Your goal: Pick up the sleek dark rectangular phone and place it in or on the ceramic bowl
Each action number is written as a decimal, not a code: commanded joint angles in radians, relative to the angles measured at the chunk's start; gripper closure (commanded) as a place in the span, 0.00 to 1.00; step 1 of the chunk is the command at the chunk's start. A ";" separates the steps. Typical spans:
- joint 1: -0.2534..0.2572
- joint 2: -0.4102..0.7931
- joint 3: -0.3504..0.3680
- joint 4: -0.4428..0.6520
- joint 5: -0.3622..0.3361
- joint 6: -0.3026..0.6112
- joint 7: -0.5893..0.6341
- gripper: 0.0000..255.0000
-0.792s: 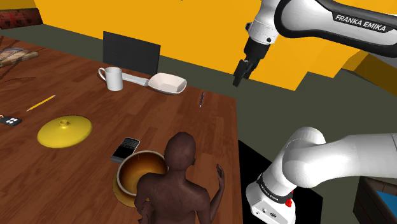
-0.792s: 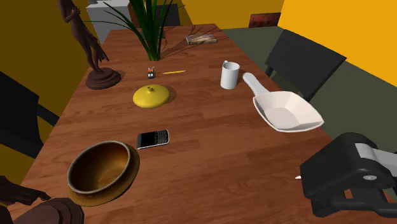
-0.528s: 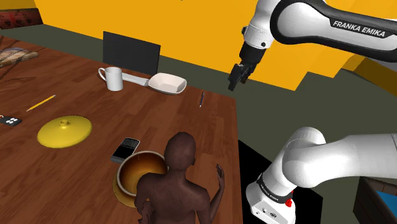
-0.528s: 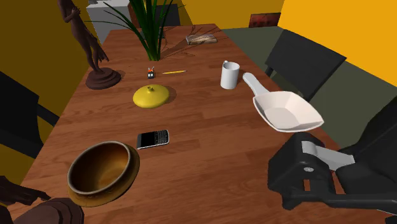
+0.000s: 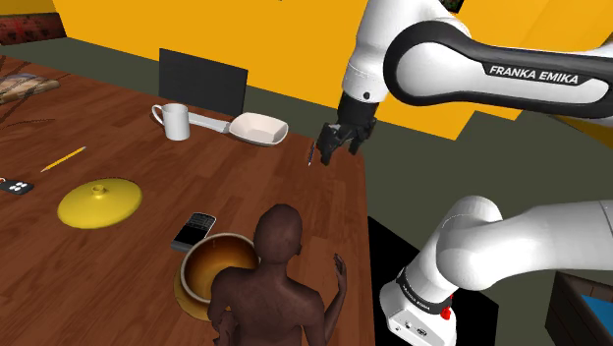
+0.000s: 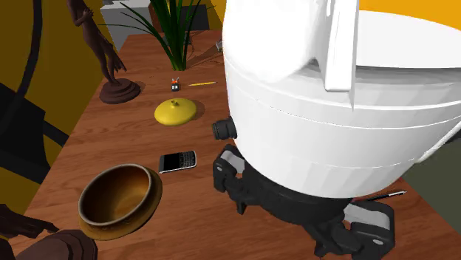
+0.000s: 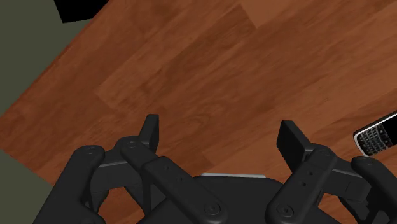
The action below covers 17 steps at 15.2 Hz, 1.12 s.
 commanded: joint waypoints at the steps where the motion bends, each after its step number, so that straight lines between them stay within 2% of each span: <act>1: 0.001 0.038 0.056 0.001 0.032 0.034 0.092 0.00; 6: -0.010 0.160 0.188 0.033 0.088 0.119 0.304 0.00; 10: -0.035 0.289 0.293 0.090 0.100 0.187 0.479 0.00; 14: -0.072 0.444 0.396 0.172 0.071 0.250 0.665 0.00; 17: -0.099 0.578 0.466 0.249 0.013 0.287 0.818 0.00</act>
